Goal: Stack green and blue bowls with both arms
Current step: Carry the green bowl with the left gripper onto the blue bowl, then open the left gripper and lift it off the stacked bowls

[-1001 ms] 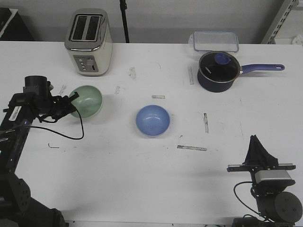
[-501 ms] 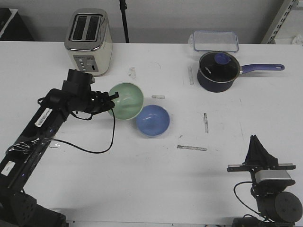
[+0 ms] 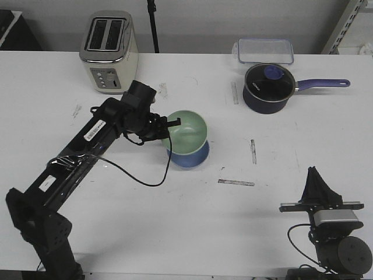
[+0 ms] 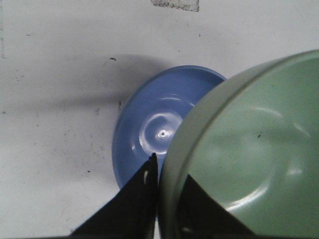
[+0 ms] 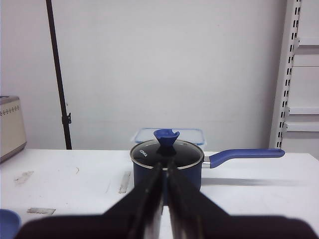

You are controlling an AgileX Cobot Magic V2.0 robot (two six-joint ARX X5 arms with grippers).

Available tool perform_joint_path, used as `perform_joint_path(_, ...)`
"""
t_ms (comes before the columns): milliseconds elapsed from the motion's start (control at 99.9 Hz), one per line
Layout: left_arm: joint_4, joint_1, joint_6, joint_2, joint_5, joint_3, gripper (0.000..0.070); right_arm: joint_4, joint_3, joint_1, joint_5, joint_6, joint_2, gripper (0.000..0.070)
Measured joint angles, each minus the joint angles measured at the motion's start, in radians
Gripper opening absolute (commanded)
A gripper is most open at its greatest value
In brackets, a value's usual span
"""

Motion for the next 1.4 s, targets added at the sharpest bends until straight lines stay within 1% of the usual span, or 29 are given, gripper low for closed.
perform_joint_path(250,0.002,-0.019,0.000,0.096,-0.001,0.004,0.0001,0.000,0.000,0.000,0.000,0.000,0.000,0.0010)
perform_joint_path(621,-0.009,-0.016,0.001,0.148,-0.001,0.004,0.0001,0.000,0.000,0.000,0.000,0.000,0.000,0.0010)
perform_joint_path(871,-0.023,-0.012,0.022,0.154,-0.003,0.004,0.0006,0.000,0.000,0.000,0.000,0.000,0.000,0.0010)
perform_joint_path(931,-0.023,-0.010,0.026,0.154,-0.003,0.004,0.0025,0.000,0.000,0.000,0.000,0.000,0.000,0.0010)
perform_joint_path(961,-0.023,-0.009,0.027,0.154,-0.003,0.004,0.0052,0.000,0.000,0.000,0.000,0.000,0.000,0.0010)
perform_joint_path(1041,-0.023,-0.007,0.032,0.154,-0.003,0.004,0.0087,0.000,0.000,0.000,0.000,0.000,0.000,0.0010)
perform_joint_path(1402,-0.022,-0.007,0.047,0.154,0.001,0.004,0.0093,0.000,0.000,0.000,0.000,0.000,0.000,0.0010)
